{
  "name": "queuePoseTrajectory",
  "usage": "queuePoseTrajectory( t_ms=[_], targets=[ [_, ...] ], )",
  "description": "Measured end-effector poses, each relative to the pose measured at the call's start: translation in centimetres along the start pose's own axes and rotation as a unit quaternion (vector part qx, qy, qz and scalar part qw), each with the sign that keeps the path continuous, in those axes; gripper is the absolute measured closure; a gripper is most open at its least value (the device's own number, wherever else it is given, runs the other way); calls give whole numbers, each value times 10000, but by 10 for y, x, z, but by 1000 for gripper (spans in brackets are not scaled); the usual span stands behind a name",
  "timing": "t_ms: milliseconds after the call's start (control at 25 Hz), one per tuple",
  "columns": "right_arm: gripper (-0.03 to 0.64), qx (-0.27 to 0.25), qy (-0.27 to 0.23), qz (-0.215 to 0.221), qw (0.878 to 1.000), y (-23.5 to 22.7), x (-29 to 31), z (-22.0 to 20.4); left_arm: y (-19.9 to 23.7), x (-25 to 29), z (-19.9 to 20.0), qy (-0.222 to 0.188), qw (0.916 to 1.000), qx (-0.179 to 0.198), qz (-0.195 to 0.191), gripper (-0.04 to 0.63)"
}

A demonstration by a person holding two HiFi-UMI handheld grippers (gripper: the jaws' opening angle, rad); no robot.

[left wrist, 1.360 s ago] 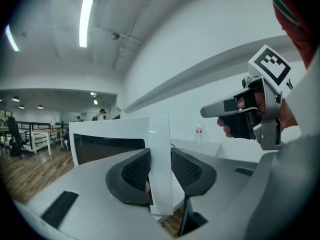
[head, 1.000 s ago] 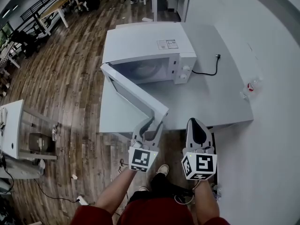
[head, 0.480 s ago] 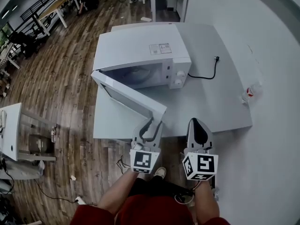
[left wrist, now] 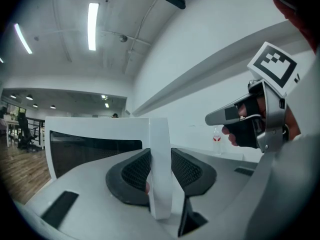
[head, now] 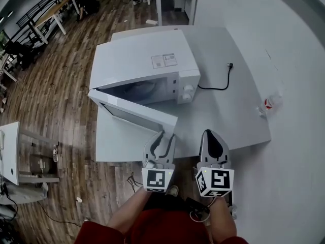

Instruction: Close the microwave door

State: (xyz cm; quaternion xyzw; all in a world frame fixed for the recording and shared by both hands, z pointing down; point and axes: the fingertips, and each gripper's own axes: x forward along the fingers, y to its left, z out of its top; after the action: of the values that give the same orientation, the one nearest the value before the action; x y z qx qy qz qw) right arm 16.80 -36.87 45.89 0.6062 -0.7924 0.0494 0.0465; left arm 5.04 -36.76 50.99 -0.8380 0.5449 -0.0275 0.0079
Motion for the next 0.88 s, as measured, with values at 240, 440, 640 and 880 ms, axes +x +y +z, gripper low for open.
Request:
queuePoseTrajectory(
  t_ms=[240,440,640,880],
  targets=[
    [589,70,15,-111,9999,-17,24,2,0,25,-1,35,10000,16,-62,451],
    [589,141,31,-177,9997,-26,41,0,4,49,3,-30,9999,-38,-89,456],
    [589,167,69,-254,9995,-34,53,-1,19,65,-3,83,9999,74,74,545],
    [589,177,136,-357,9991,-41,67,-5,24,88,11,-196,9998,-34,19,554]
  ],
)
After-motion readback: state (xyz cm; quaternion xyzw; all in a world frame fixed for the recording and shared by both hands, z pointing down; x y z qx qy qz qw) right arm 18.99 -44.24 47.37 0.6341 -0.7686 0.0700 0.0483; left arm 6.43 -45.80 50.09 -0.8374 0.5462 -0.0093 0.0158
